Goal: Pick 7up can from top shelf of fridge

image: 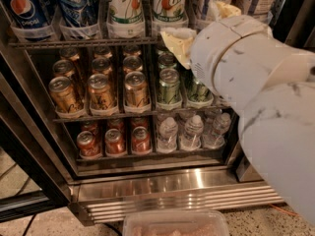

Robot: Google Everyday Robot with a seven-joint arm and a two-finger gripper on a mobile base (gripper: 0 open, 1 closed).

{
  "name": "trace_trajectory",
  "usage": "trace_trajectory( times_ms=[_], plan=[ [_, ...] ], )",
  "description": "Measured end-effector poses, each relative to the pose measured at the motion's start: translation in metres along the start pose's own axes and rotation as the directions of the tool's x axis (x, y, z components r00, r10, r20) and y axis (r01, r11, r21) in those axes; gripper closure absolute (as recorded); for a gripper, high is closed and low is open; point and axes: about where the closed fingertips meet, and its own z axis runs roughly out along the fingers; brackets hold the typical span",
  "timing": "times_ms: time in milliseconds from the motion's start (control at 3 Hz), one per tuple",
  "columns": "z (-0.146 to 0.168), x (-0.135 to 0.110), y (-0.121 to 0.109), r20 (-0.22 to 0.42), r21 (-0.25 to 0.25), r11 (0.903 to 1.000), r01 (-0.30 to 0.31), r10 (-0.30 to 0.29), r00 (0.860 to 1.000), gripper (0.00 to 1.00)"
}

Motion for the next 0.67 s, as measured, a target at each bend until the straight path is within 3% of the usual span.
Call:
trace_trajectory(
  times_ms=[667],
  plan=[
    [0.0069,0.0065,-0.0015,0.046,0.038,0.9987,-0.033,0.032,0.998,0.44]
  ],
)
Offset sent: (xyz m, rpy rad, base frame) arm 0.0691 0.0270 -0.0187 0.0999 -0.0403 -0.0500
